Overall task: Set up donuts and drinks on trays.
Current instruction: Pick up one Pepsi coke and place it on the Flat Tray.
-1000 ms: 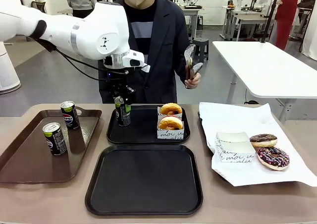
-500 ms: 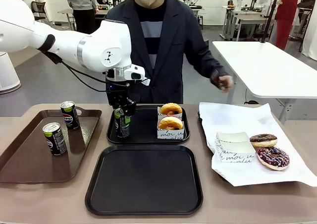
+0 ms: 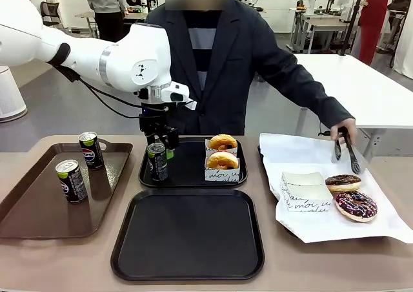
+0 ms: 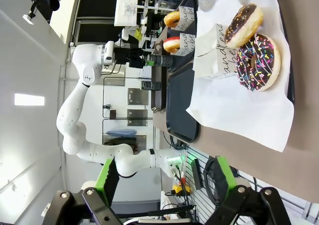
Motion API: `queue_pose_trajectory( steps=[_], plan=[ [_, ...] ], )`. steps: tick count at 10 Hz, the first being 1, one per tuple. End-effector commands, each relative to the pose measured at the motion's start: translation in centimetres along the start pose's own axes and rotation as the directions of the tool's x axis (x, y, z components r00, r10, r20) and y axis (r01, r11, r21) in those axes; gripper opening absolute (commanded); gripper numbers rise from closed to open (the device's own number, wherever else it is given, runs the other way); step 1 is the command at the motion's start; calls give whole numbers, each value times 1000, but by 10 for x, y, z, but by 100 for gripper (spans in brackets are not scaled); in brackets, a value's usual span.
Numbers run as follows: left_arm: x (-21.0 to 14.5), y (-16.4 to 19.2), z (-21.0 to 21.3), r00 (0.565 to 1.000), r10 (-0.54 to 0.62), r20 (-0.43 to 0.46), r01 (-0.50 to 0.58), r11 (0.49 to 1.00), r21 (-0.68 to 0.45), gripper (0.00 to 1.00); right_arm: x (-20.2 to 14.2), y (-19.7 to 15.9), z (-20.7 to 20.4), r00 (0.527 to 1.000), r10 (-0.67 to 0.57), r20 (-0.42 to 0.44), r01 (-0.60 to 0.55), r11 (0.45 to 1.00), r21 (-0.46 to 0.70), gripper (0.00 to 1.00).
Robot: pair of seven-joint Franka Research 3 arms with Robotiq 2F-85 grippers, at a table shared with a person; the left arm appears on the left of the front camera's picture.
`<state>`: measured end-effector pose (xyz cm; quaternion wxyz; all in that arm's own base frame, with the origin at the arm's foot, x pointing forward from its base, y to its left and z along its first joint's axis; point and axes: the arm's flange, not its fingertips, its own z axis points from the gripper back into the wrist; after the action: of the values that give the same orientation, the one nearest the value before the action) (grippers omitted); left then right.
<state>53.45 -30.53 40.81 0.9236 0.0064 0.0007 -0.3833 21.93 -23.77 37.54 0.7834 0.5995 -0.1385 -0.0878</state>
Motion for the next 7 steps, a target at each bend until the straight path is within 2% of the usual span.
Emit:
queue_pose_trajectory(
  steps=[1, 4, 6, 7],
  plan=[
    [-31, -13, 22, 998, -36, 52, 36, 999, -7, 99, -3, 0, 2, 1000, 9, -12, -9, 1000, 1, 100],
    [-91, -36, 59, 995, 27, 100, -24, 999, -30, 100, -3, 0, 2, 1000, 9, -12, -9, 1000, 1, 100],
    [-142, -47, 64, 986, 101, 132, -89, 992, -94, 100, -3, 0, 2, 1000, 9, -12, -9, 1000, 1, 100],
    [-162, -52, 63, 973, 153, 172, -140, 987, -84, 100, -3, 0, 2, 1000, 9, -12, -9, 1000, 1, 100]
  ],
)
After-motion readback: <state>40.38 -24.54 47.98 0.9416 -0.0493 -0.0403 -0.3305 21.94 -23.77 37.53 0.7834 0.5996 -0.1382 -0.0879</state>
